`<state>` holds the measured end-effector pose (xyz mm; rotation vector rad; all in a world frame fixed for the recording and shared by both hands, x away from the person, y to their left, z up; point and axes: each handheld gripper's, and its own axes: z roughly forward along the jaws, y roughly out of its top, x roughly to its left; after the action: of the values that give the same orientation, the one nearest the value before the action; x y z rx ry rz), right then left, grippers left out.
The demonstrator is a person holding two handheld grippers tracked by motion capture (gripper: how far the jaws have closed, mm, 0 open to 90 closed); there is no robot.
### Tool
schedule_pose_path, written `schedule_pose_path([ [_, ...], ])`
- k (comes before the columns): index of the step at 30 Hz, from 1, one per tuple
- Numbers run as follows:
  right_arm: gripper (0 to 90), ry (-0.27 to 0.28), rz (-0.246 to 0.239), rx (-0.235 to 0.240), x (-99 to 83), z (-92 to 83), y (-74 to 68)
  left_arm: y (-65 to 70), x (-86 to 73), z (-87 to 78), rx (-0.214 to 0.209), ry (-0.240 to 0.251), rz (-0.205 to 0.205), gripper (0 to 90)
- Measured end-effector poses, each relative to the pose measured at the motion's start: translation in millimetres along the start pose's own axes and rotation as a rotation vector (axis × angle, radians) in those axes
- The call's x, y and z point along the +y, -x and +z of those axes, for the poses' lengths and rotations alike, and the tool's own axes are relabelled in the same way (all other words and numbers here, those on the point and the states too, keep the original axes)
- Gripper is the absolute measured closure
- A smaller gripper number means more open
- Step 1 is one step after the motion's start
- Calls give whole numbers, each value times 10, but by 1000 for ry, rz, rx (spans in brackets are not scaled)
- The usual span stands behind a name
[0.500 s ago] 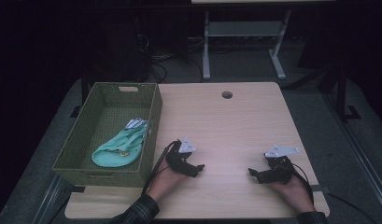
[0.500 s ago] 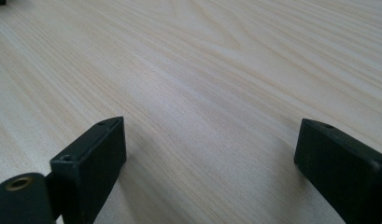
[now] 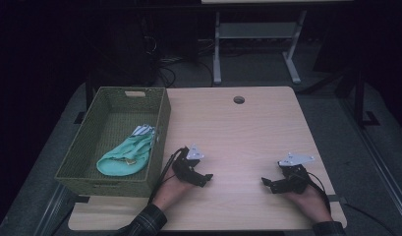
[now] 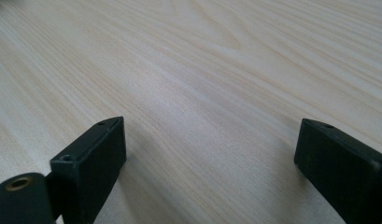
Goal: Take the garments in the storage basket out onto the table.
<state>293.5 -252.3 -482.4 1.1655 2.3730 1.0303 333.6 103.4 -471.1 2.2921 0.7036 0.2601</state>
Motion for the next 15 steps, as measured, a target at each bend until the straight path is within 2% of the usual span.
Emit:
schedule_pose_path([
  [4, 87, 0, 0, 0, 0, 0, 0, -4, 24, -75, 20, 10, 7, 129],
  [9, 88, -1, 1, 0, -6, -7, 1, -13, 50, -137, 32, 19, -5, 132],
  [13, 88, -1, 0, 0, -6, -7, 2, -12, 55, -155, 37, 9, 10, 131],
  [15, 87, -1, 0, 0, -6, -7, 2, -29, 51, -171, 37, 12, 3, 131],
])
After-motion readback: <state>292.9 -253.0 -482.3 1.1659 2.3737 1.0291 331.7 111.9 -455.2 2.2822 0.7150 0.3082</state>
